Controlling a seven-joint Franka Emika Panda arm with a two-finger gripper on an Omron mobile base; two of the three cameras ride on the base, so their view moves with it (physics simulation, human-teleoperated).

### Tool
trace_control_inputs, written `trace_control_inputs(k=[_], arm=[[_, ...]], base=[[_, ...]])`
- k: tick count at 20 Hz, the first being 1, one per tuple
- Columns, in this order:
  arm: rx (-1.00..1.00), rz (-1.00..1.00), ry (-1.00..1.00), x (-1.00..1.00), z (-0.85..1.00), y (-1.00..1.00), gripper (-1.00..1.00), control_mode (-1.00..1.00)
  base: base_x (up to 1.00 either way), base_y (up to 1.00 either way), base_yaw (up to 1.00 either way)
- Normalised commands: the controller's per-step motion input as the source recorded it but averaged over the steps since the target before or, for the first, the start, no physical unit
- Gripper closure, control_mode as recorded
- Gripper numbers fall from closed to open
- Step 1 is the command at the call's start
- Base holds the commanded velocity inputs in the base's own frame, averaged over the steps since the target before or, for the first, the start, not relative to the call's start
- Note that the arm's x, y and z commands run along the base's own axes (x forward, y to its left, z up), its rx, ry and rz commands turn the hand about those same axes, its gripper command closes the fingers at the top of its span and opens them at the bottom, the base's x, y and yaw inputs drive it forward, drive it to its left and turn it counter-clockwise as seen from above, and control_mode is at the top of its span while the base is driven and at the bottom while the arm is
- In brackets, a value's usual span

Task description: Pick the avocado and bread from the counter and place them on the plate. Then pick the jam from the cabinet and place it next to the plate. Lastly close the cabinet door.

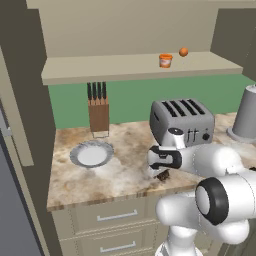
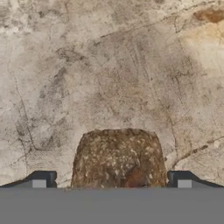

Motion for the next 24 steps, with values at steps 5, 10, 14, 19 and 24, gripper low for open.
trace_control_inputs(k=[5,10,14,19,24], arm=[[0.00,0.03,0.00,0.03,-0.33,0.00,-1.00,-1.00],[-0.01,0.02,0.00,0.00,-0.22,0.00,1.00,-1.00],[0.04,0.00,-0.10,-0.14,0.13,0.00,1.00,-1.00],[0.02,0.00,-0.18,-0.11,0.52,0.25,1.00,-1.00],[0.03,0.00,-0.16,0.00,0.54,0.68,1.00,-1.00]], base=[[0.00,0.00,0.00],[0.00,0.00,0.00],[0.00,0.00,0.00],[0.00,0.00,0.00],[0.00,0.00,0.00]])
